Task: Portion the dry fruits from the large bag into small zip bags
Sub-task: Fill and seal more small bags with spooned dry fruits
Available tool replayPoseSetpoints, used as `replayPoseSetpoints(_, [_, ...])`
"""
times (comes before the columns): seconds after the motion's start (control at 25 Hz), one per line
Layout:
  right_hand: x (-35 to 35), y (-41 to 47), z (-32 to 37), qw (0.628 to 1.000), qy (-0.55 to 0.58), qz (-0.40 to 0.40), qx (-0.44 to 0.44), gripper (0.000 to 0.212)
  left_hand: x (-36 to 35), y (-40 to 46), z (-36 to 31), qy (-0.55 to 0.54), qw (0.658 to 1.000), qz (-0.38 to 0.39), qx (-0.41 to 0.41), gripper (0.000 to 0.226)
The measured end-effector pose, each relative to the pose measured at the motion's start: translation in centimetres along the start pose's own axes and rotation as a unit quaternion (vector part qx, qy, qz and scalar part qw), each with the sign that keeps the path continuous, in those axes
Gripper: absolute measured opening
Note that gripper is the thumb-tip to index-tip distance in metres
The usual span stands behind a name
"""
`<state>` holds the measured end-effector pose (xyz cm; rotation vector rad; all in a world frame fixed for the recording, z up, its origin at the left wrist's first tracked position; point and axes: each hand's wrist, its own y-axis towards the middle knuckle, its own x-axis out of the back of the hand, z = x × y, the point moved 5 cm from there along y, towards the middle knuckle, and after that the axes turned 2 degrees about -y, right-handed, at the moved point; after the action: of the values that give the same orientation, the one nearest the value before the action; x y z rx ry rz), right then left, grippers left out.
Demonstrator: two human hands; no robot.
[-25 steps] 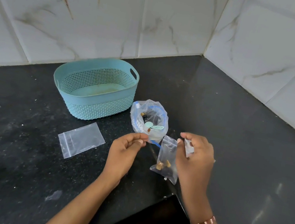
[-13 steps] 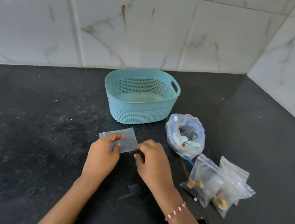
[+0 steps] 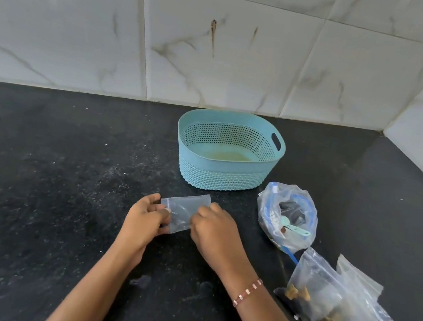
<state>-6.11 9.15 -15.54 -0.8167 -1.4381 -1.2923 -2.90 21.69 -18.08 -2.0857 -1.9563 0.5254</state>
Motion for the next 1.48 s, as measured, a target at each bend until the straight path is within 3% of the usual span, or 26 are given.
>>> replayPoseSetpoints(0.12, [0.2,-0.1,0.3,1.000,0.022,-0.012,0.001,0.027,0.6,0.5,0.0,0.056,0.997,-0.031,-0.042,0.039])
replayPoseSetpoints(0.24, [1.0,-1.2,-0.4,0.996,0.055,-0.071,-0.023,0.019,0.6,0.5,-0.2,0.092,0.991,-0.048,-0.084,0.033])
replayPoseSetpoints(0.36, [2.7,-2.7,-0.9,0.989,0.061,-0.127,-0.038,0.015,-0.2,0.4,0.0,0.078,0.996,-0.021,-0.046,0.022])
replayPoseSetpoints(0.48, [3.6,-3.7,-1.3,0.984,0.039,-0.168,-0.035,0.016,-1.6,-0.2,0.1,0.008,0.998,0.055,0.018,0.021])
replayPoseSetpoints(0.64, [3.4,-4.8,-2.1,0.980,0.101,-0.153,-0.079,0.005,-2.5,-1.1,-0.9,0.007,0.995,0.099,-0.018,0.015])
replayPoseSetpoints(0.88, [5.5,-6.0,-2.3,0.914,0.309,-0.148,-0.219,0.023,-4.5,-3.8,-1.4,-0.005,0.986,0.161,-0.036,0.012])
replayPoseSetpoints(1.2, [6.5,-8.0,-2.1,0.873,0.348,-0.121,-0.319,0.004,-6.9,-5.9,-0.3,-0.053,0.972,0.225,0.031,0.017])
replayPoseSetpoints(1.48, [7.9,-8.8,-2.9,0.865,0.330,-0.130,-0.354,0.018,-8.0,-6.2,0.3,-0.048,0.956,0.282,0.057,0.018])
